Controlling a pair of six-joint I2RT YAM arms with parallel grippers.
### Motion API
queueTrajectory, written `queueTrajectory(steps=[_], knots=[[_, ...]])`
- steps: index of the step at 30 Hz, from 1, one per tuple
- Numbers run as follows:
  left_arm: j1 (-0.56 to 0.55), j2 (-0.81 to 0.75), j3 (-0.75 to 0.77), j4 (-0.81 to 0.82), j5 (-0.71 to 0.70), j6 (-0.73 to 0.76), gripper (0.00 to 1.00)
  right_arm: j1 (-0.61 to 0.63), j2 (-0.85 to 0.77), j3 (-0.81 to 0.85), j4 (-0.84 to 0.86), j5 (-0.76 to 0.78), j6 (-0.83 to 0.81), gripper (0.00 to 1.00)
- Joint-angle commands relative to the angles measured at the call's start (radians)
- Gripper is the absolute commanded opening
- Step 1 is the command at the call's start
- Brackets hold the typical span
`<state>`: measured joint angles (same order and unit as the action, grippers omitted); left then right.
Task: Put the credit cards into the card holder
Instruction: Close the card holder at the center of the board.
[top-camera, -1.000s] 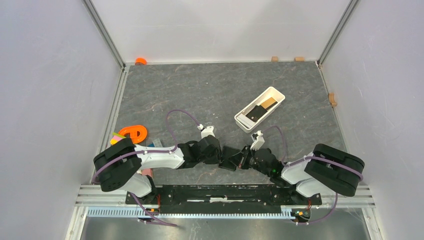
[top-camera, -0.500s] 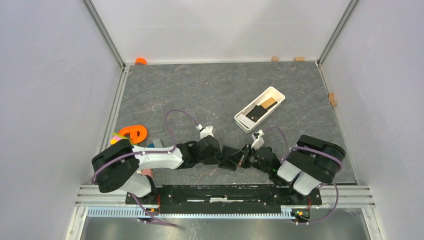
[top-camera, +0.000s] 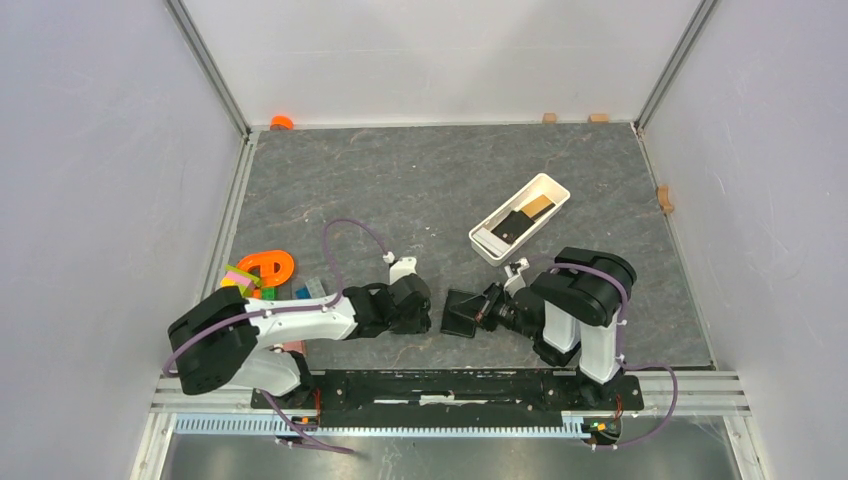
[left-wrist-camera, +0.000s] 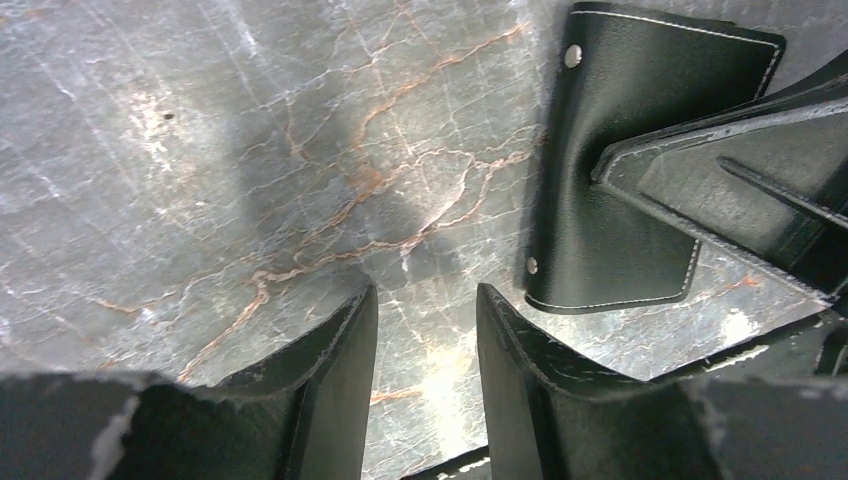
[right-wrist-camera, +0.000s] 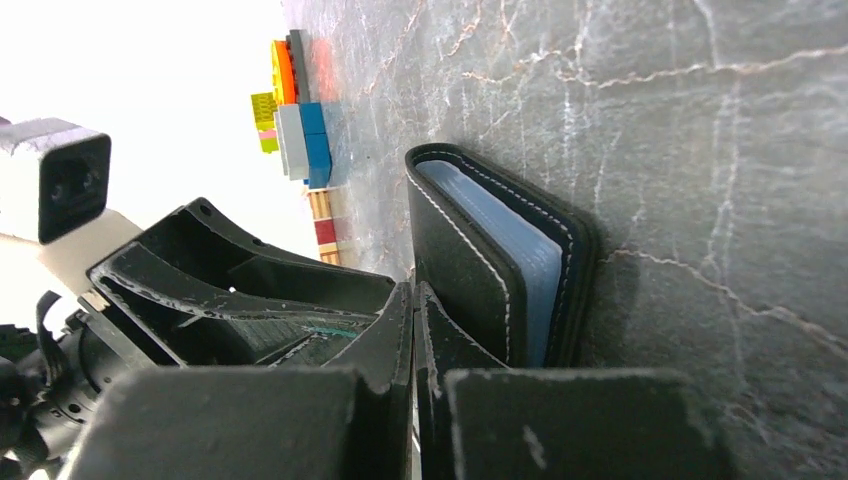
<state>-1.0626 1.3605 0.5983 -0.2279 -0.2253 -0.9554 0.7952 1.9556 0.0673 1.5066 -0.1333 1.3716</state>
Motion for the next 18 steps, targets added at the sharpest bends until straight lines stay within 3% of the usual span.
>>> queueTrajectory(steps=[1,6,14,18], knots=[[0.001,-0.024,0.030,-0.099,-0.048,0.053,0.48,-0.013,0.170,-0.364,0.191,0.089,-0.055,0.00],[0.008,-0.046,0.036,-0.117,-0.046,0.070,0.49,-0.012,0.104,-0.353,0.062,0.123,-0.046,0.00],[0.050,-0.128,0.046,-0.152,-0.019,0.116,0.51,-0.017,0.082,-0.377,0.185,0.112,-0.093,0.00],[0.097,-0.184,0.087,-0.202,-0.007,0.169,0.64,-0.017,-0.065,-0.327,0.103,0.055,-0.175,0.00]])
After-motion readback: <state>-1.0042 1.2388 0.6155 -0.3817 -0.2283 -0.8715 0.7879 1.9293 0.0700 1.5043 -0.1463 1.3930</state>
